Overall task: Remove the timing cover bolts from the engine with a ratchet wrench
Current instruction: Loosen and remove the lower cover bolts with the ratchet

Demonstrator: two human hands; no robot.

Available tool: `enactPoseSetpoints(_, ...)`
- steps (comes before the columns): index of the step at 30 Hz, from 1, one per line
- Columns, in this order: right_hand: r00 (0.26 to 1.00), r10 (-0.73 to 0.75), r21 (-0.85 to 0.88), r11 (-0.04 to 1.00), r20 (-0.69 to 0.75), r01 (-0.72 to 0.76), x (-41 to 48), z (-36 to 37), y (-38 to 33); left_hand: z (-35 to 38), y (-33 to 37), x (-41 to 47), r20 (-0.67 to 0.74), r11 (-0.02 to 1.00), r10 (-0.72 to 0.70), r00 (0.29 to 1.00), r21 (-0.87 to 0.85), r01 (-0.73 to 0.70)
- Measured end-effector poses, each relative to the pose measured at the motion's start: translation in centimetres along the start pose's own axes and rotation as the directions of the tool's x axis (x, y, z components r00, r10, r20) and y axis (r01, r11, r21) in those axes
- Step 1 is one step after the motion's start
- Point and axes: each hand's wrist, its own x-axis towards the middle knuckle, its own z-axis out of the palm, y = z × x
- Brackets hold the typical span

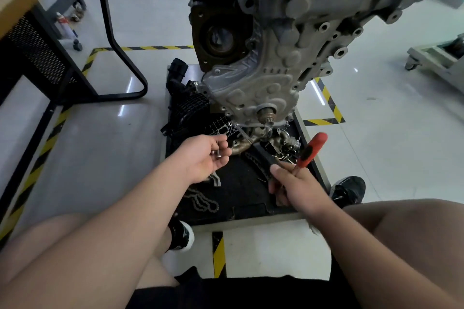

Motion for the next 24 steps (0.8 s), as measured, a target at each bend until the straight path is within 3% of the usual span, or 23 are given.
enactPoseSetpoints(6, 0.988, -0.056, -0.052, 0.997, 0.143, 0.064, 0.5, -7.6, -4.8, -0.6, -0.2, -2.6, 0.039, 0.974, 0.003, 0.999, -0.227, 0.006)
enactPoseSetpoints(14, 0.969, -0.062, 0.081, 0.996, 0.239, 0.043, -1.4, -7.9, -2.0, 0.2, 1.0, -4.8, -0.071, 0.926, -0.071, 0.995, -0.374, 0.039)
enactPoseSetpoints(16, 0.969, -0.073, 0.106, 0.993, 0.236, 0.049, -1.6, -7.5, -2.1, 0.4, 1.8, -5.3, -0.093, 0.938, -0.045, 0.995, -0.347, 0.01)
enactPoseSetpoints(21, 0.976, -0.096, 0.095, 0.992, 0.198, 0.078, -1.8, -7.7, -2.1, 1.4, 2.3, -5.6, -0.125, 0.997, 0.066, 0.99, -0.029, -0.07)
enactPoseSetpoints(24, 0.982, -0.104, 0.064, 0.993, 0.16, 0.095, -2.0, -7.9, -2.2, 2.6, 0.9, -5.1, -0.142, 0.984, 0.001, 0.99, -0.175, -0.026)
